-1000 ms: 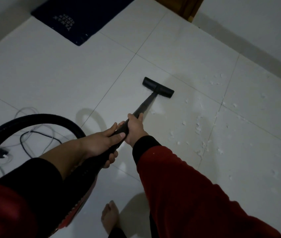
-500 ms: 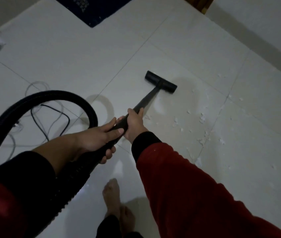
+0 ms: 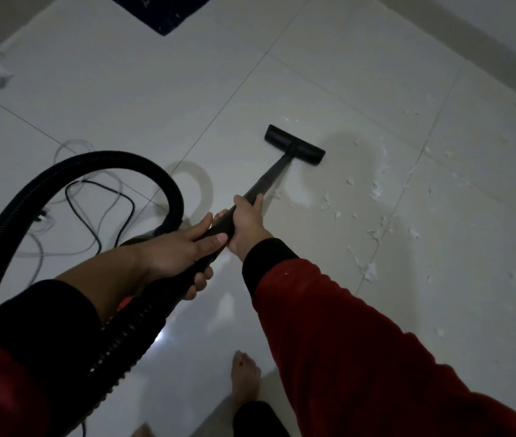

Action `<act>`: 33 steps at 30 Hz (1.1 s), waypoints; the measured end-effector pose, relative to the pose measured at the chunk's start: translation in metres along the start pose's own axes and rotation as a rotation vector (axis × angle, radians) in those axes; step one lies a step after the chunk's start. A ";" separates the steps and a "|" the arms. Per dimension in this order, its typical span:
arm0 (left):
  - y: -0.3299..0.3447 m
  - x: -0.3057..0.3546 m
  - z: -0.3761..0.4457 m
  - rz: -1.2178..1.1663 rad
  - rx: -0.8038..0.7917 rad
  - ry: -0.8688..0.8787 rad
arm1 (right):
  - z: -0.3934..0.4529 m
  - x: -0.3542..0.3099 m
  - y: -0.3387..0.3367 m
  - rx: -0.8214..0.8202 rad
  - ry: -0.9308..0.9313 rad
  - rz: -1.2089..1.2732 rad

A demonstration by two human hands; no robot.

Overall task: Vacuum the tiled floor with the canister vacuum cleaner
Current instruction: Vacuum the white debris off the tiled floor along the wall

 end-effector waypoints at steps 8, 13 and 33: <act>-0.026 -0.037 -0.047 0.029 -0.076 -0.031 | -0.034 0.059 0.003 -0.022 0.001 0.078; -0.043 -0.071 -0.087 0.071 -0.073 0.009 | -0.060 0.110 0.006 -0.014 -0.021 0.096; -0.115 -0.201 -0.171 0.199 -0.137 -0.031 | -0.102 0.284 0.011 0.011 -0.107 0.233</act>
Point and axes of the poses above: each hand's wrist, its own z-axis towards the middle knuckle, its own y-axis out of the palm, x = y × z, the point moved 6 cm from there along z, towards the middle knuckle, and after that the axes turned 5 degrees about y, right-handed, at the moved point
